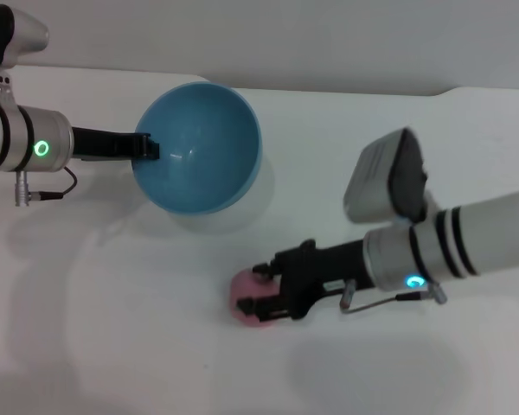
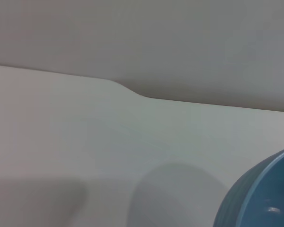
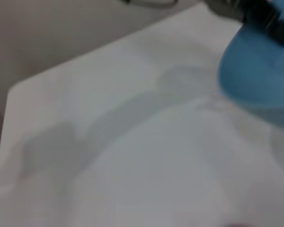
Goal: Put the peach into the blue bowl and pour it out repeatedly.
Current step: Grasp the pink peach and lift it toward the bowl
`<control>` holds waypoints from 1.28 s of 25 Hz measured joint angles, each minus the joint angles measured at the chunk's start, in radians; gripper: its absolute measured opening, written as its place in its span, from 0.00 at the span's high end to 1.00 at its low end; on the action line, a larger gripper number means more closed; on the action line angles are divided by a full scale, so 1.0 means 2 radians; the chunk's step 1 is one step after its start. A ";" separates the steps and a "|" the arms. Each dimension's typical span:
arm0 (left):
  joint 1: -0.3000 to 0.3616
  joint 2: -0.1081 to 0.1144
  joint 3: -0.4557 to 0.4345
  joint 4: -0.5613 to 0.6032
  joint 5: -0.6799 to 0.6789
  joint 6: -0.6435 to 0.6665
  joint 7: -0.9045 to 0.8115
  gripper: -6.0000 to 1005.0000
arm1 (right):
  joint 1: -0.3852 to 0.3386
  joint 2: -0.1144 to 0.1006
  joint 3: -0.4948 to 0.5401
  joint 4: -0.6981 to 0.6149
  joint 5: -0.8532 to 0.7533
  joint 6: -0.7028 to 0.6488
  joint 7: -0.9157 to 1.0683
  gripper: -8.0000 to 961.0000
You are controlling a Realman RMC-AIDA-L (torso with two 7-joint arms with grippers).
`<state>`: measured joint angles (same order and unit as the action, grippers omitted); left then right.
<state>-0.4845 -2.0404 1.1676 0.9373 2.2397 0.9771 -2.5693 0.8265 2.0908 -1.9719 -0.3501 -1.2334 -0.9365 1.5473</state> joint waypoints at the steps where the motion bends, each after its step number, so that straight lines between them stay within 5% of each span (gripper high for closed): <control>1: 0.000 0.000 0.000 0.000 0.000 0.000 0.000 0.99 | -0.003 0.000 -0.027 -0.009 0.013 0.014 0.006 0.37; 6: 0.000 0.000 0.000 0.000 0.000 0.001 0.000 0.99 | -0.015 0.000 -0.101 -0.043 0.029 0.079 0.031 0.37; 18: 0.002 0.001 0.000 0.000 0.000 0.004 0.001 0.99 | -0.019 0.000 -0.115 -0.047 0.031 0.103 0.042 0.39; 23: 0.000 0.003 0.000 0.000 0.000 0.005 0.001 0.99 | -0.035 0.000 -0.106 -0.058 0.032 0.101 0.040 0.63; 27: -0.001 0.003 0.000 0.000 0.000 0.005 0.001 0.99 | -0.065 -0.004 -0.063 -0.078 0.031 0.086 0.039 0.66; 32: -0.007 0.004 0.003 0.003 0.001 0.018 0.001 0.99 | -0.109 -0.012 0.070 -0.070 0.027 -0.005 -0.008 0.69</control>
<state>-0.4993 -2.0324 1.1729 0.9433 2.2424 1.0130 -2.5678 0.6086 2.0677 -1.8313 -0.4896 -1.1791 -0.9466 1.5311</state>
